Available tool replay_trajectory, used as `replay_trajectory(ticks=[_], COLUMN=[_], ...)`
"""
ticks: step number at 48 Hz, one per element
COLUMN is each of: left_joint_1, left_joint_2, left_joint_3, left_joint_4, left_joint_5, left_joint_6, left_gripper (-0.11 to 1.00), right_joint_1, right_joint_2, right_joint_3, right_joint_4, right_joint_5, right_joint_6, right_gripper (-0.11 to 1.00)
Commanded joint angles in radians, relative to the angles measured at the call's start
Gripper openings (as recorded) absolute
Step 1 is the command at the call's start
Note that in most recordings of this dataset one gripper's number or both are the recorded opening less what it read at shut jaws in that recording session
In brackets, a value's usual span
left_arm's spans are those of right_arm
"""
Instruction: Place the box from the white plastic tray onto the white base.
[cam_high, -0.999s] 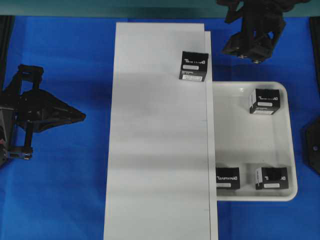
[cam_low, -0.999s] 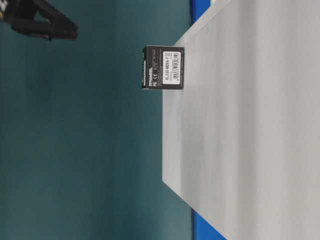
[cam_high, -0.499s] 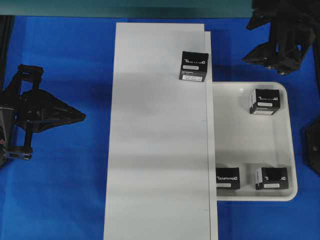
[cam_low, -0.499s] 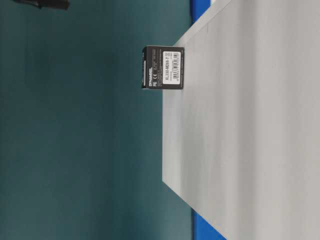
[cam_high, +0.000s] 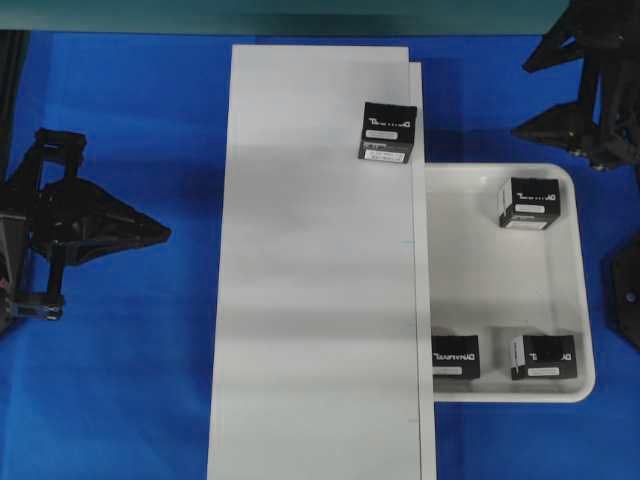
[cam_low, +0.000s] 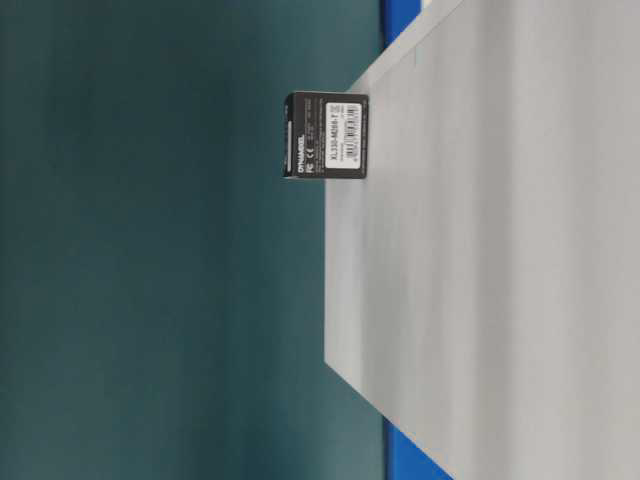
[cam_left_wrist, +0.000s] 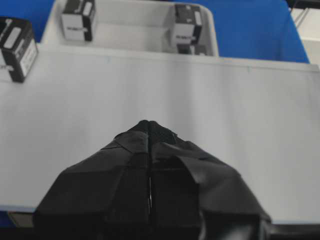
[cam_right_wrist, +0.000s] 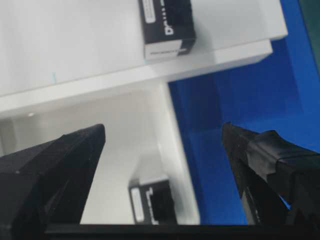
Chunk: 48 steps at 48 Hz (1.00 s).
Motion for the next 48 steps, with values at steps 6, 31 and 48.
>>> replay_trajectory(ticks=[6, 31, 48], left_joint_1=[-0.008, -0.009, -0.008], left_joint_2=[-0.002, -0.002, 0.0], left_joint_3=[-0.015, -0.018, -0.018], left_joint_4=[0.002, 0.003, 0.003], left_joint_5=[-0.009, -0.012, -0.018], left_joint_6=[-0.008, -0.029, -0.029], left_gripper=[-0.07, -0.07, -0.07], right_joint_1=[0.011, 0.064, 0.067], right_joint_2=[-0.077, -0.224, -0.224], right_joint_3=[0.037, 0.155, 0.16], right_joint_4=[0.017, 0.052, 0.052], right_joint_5=[-0.081, -0.158, -0.164], right_joint_6=[0.002, 0.02, 0.038], right_gripper=[0.97, 0.97, 0.97])
